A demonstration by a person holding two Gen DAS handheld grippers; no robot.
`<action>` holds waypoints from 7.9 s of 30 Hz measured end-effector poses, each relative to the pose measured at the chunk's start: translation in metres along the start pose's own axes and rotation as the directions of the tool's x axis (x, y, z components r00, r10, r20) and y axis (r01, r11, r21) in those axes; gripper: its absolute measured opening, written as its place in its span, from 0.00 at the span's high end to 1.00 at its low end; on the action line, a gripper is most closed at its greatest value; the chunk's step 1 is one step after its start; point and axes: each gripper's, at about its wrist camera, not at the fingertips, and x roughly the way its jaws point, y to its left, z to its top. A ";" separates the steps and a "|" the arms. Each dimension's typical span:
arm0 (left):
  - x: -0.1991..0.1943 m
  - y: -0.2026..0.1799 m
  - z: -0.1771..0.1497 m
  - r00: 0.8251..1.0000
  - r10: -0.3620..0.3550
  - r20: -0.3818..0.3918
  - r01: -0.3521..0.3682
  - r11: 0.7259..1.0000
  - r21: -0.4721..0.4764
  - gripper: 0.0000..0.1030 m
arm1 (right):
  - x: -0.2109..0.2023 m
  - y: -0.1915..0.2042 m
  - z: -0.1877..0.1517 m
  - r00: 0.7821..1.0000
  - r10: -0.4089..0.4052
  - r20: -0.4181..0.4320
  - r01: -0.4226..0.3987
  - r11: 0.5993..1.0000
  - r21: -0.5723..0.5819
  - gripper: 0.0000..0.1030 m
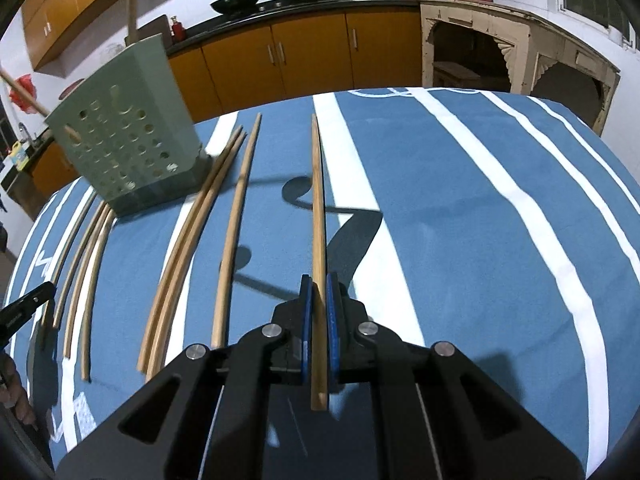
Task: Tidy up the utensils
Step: 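Grasp another chopstick with the left gripper while the right gripper grasps one too, then lift both held chopsticks and carry them toward the green holder, then lower both chopsticks upright into the holder, then open both grippers to release the chopsticks and pull back, then grasp a chopstick with the left gripper while the right gripper grasps another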
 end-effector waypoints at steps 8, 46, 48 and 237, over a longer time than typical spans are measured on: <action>0.000 -0.001 -0.001 1.000 0.000 0.000 0.000 1.000 0.014 0.88 | 0.000 0.002 -0.001 1.000 -0.010 -0.001 0.010 1.000 -0.006 0.92; -0.094 -0.005 0.021 0.980 -0.033 0.197 0.012 0.994 0.104 0.92 | -0.089 0.008 0.033 0.967 0.009 0.254 0.008 0.998 -0.065 0.93; -0.093 -0.005 0.023 0.980 -0.027 0.196 0.006 0.994 0.106 0.92 | -0.080 0.006 0.033 0.976 0.008 0.219 0.006 0.998 -0.065 0.93; -0.001 -0.041 0.017 0.999 -0.023 0.025 0.020 0.993 0.115 0.58 | 0.000 0.021 0.000 0.999 -0.050 0.000 0.050 0.999 -0.011 0.93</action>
